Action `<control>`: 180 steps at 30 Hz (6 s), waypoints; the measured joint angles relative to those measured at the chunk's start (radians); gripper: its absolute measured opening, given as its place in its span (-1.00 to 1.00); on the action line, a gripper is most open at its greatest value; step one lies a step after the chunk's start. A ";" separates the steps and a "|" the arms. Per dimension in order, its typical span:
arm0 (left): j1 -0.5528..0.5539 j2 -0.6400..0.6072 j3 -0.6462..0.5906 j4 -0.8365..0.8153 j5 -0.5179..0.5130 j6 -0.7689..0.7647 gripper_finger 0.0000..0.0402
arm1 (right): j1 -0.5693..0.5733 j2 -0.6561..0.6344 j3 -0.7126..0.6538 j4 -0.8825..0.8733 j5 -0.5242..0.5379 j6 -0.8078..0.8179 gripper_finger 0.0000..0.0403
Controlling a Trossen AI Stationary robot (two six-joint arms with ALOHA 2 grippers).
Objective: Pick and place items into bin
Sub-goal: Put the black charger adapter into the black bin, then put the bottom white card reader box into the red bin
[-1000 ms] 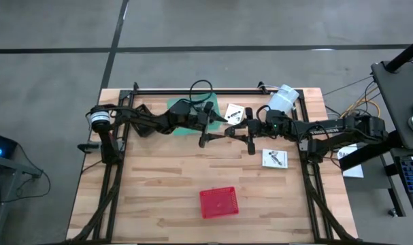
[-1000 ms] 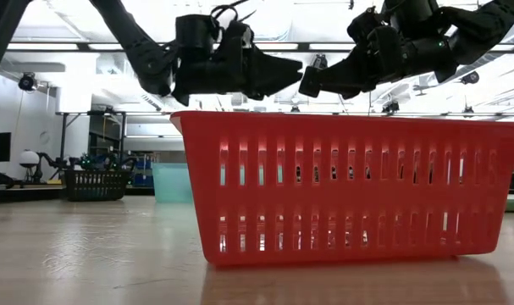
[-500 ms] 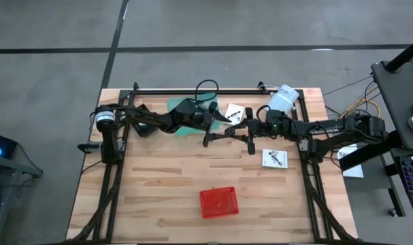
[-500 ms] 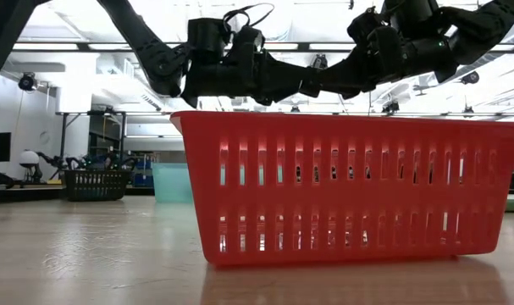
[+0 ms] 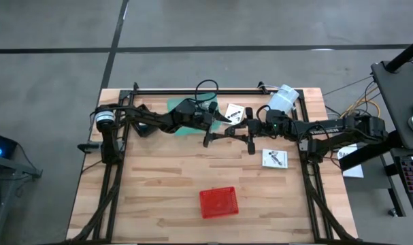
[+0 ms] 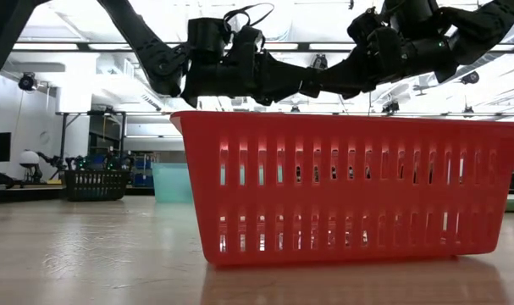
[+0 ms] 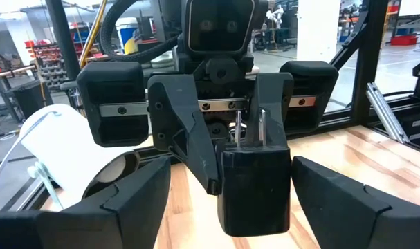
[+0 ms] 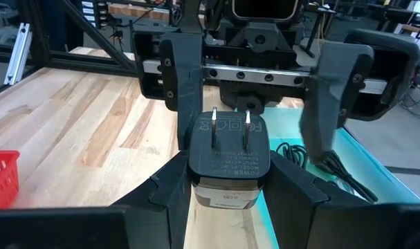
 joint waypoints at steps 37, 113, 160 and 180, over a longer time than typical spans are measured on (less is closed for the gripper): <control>0.003 -0.001 0.003 0.001 -0.029 -0.001 -0.39 | 0.001 -0.002 0.000 -0.018 0.058 -0.027 0.23; 0.010 -0.581 -0.045 -1.321 -0.809 -0.501 -0.39 | -0.018 0.052 -0.001 -0.144 0.505 -0.105 0.25; 0.082 -0.581 -0.166 -1.881 -1.012 -0.997 -0.39 | -0.018 0.053 -0.001 -0.128 0.504 -0.103 0.21; 0.082 -0.581 -0.187 -1.867 -1.017 -0.995 0.05 | -0.018 0.053 -0.001 -0.127 0.504 -0.105 0.21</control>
